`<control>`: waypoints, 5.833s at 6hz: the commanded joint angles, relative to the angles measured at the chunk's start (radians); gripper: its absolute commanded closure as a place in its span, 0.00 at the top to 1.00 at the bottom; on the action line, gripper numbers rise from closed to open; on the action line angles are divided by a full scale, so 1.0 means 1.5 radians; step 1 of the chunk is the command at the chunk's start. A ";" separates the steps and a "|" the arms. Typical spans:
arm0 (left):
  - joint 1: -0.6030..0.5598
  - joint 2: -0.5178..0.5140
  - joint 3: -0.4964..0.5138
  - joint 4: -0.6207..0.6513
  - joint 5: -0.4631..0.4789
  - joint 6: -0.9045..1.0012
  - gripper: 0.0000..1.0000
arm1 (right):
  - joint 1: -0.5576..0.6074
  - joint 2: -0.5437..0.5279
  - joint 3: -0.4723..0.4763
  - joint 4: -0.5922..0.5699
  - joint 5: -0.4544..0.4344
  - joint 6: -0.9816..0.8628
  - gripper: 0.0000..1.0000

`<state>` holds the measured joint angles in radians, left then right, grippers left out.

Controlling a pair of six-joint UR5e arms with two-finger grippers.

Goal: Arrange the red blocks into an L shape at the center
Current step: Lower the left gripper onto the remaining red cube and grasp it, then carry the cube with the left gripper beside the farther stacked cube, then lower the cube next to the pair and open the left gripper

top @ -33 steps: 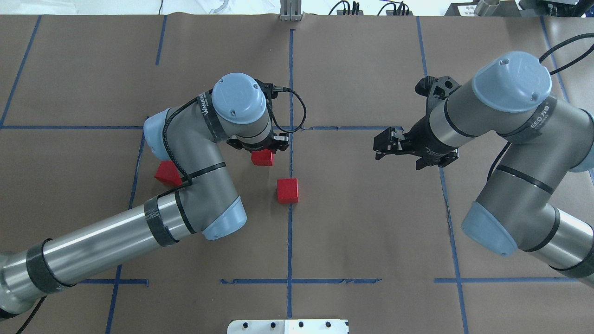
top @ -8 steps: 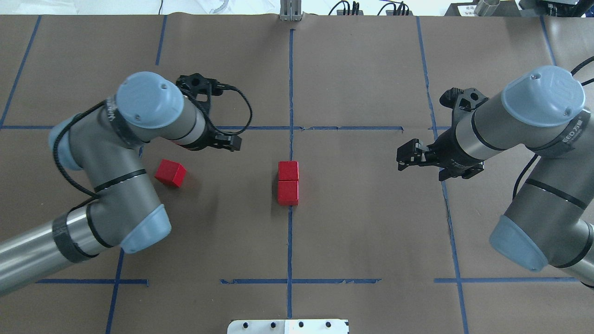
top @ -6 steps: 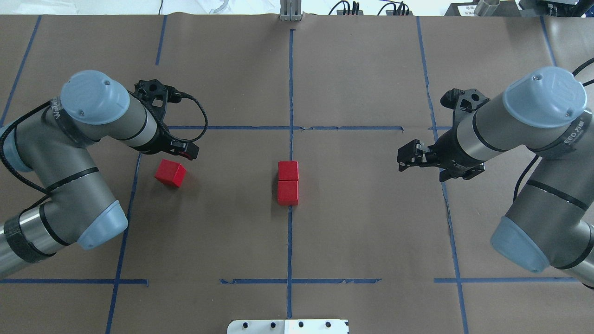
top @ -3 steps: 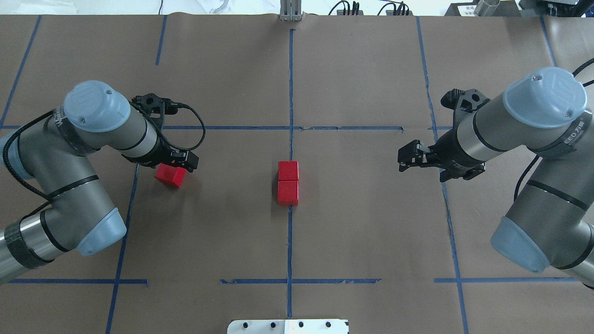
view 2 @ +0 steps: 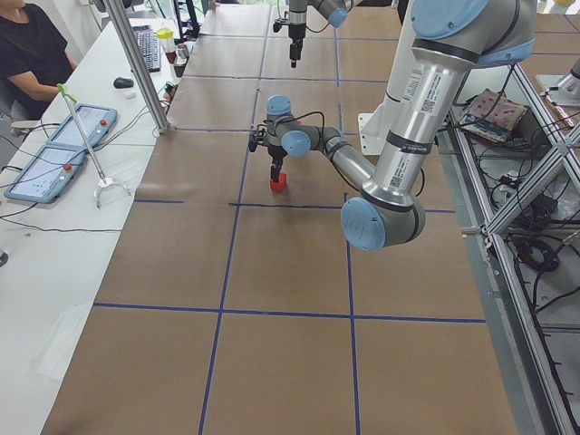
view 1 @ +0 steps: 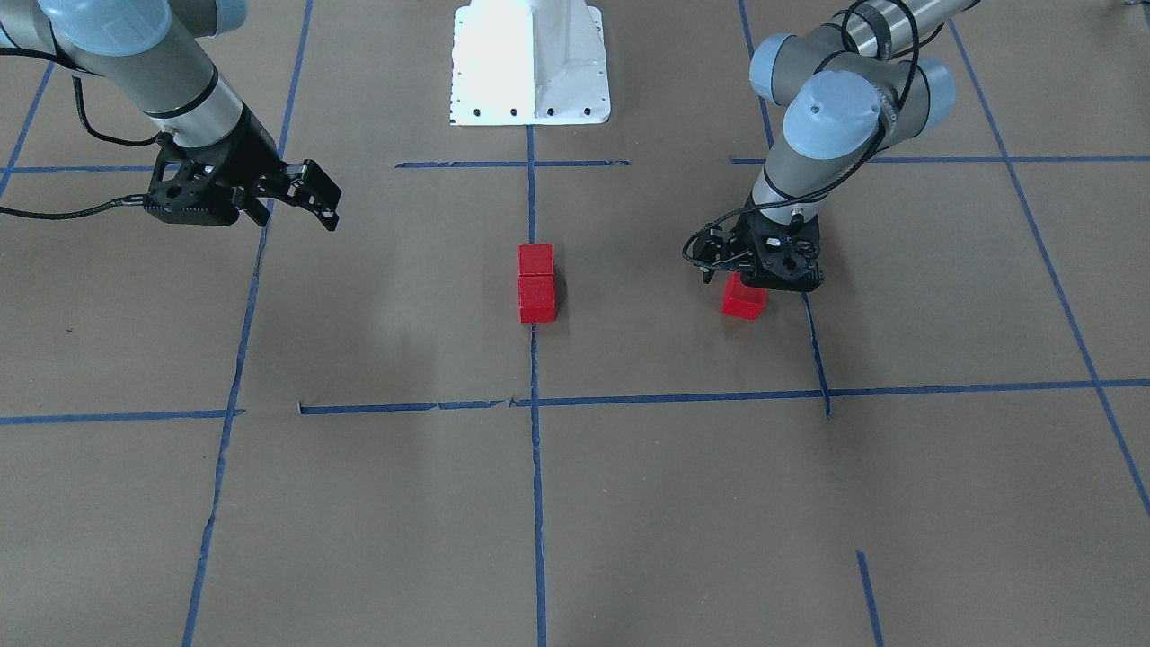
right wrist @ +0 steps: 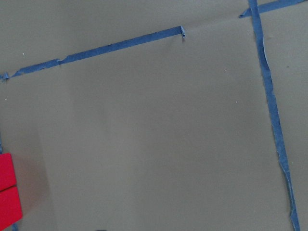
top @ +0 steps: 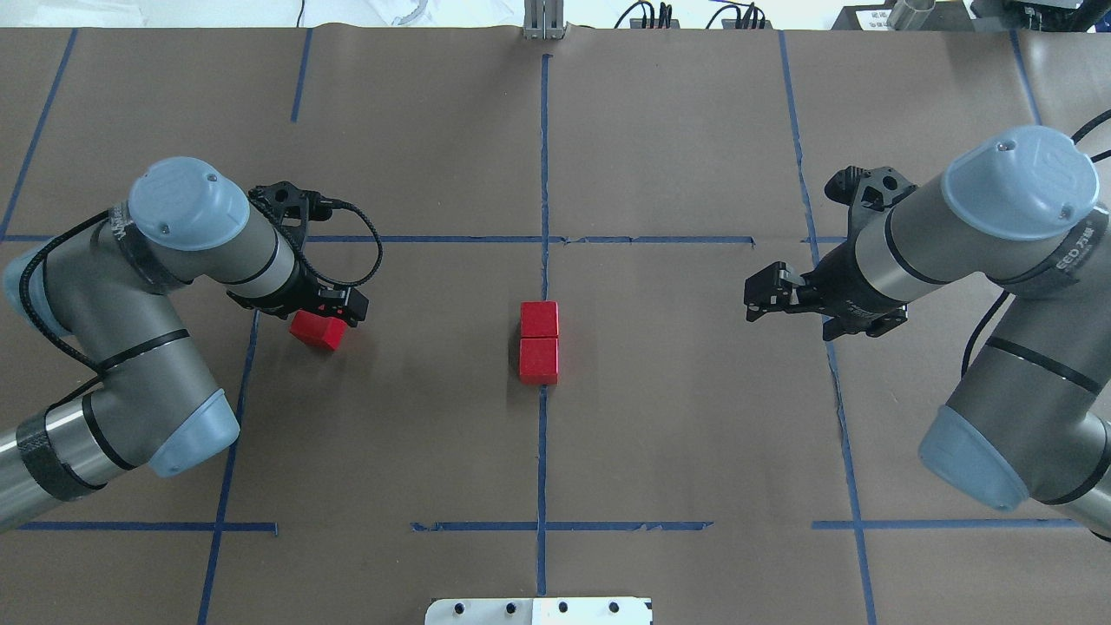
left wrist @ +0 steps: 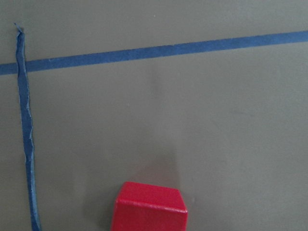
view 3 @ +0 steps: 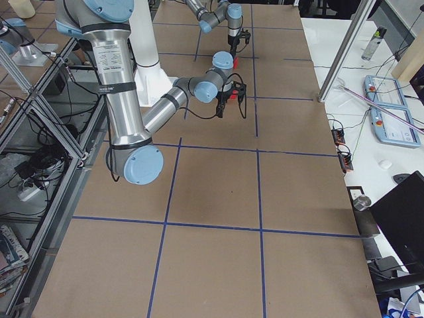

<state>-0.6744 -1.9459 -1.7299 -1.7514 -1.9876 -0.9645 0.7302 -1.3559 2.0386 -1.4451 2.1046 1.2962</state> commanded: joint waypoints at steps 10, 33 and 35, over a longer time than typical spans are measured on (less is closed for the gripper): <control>-0.023 -0.066 0.028 0.011 0.007 -0.105 0.00 | -0.001 -0.007 0.009 0.000 -0.003 0.001 1.00; 0.102 -0.310 0.187 0.127 0.089 -1.200 0.05 | 0.000 -0.022 0.020 -0.001 -0.023 0.008 1.00; 0.109 -0.309 0.187 0.119 0.089 -1.205 0.05 | 0.001 -0.023 0.026 -0.001 -0.023 0.008 1.00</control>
<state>-0.5136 -2.4103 -1.4497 -1.5695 -1.8546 -2.7701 0.7309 -1.3893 2.0753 -1.4465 2.0709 1.3085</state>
